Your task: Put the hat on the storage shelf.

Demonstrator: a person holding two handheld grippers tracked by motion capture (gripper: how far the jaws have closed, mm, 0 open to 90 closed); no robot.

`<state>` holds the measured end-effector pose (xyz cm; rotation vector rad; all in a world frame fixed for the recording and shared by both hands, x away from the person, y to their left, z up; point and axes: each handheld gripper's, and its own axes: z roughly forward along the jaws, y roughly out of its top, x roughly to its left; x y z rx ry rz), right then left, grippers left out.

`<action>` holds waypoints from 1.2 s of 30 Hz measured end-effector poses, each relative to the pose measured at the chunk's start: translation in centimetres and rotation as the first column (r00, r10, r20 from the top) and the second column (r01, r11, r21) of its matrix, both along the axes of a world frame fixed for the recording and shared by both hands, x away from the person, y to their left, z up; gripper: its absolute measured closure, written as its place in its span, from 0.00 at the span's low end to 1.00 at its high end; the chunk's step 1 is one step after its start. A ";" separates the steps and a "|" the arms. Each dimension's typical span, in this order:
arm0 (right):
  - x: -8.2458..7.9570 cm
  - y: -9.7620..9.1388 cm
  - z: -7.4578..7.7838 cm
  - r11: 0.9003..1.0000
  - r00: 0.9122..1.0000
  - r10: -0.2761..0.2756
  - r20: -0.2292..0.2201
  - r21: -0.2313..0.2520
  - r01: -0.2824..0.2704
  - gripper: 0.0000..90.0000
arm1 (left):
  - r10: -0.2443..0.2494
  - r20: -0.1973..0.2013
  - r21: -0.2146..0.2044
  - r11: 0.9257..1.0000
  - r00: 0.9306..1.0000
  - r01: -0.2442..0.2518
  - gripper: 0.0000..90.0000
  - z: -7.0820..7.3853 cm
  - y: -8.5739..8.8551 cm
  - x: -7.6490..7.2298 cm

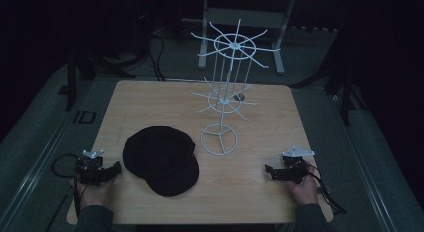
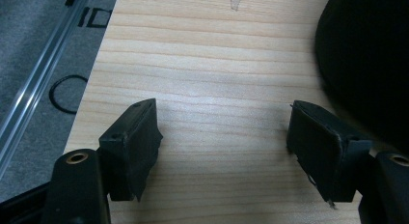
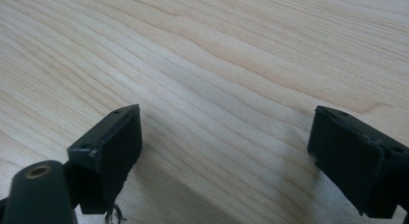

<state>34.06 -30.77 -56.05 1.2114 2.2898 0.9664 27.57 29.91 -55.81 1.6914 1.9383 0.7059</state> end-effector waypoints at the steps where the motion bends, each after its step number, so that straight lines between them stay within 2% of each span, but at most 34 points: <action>1: 0.0 0.0 0.0 1.000 1.000 -0.001 0.000 0.000 0.001 0.13 | 0.000 -0.001 -0.001 1.000 1.000 0.000 0.31 0.0 0.0 0.0; 7: -0.1 0.0 0.0 1.000 1.000 -0.009 0.000 0.000 0.009 0.14 | -0.030 -0.015 -0.008 1.000 0.999 0.030 0.39 0.3 -0.3 -0.1; 9: -0.1 0.0 0.0 1.000 1.000 -0.010 0.000 0.000 0.010 0.14 | -0.037 -0.012 -0.076 0.996 0.999 0.036 0.45 0.8 0.0 -0.4; 11: -0.1 0.0 0.0 1.000 1.000 -0.010 0.000 0.000 0.010 0.14 | -0.033 -0.004 -0.081 0.996 0.999 0.032 0.45 1.1 0.1 -0.6; 13: -0.1 0.0 0.0 1.000 1.000 -0.010 0.000 0.000 0.010 0.14 | -0.025 0.032 -0.102 0.994 0.999 0.028 0.45 2.4 0.3 -1.0; 16: -0.1 0.0 0.0 1.000 1.000 -0.009 0.000 0.000 0.009 0.14 | -0.036 0.045 -0.140 0.989 0.998 0.042 0.42 3.1 0.4 -1.3; 23: -0.1 0.0 0.0 1.000 1.000 -0.011 0.000 0.000 0.011 0.14 | -0.064 0.058 -0.162 0.984 0.996 0.072 0.39 4.1 -0.1 -1.6; 25: -0.1 0.0 0.0 1.000 1.000 -0.011 0.001 0.000 0.011 0.14 | -0.083 0.059 -0.170 0.981 0.995 0.092 0.38 4.5 -0.4 -1.4; 29: -0.1 0.0 0.0 1.000 1.000 -0.011 0.000 0.000 0.011 0.14 | -0.094 0.060 -0.166 0.981 0.994 0.103 0.36 5.2 -1.1 -1.0; 36: -0.2 0.1 0.0 1.000 1.000 -0.013 0.001 0.000 0.013 0.14 | -0.120 0.067 -0.193 0.973 0.991 0.130 0.33 5.6 -1.9 -0.5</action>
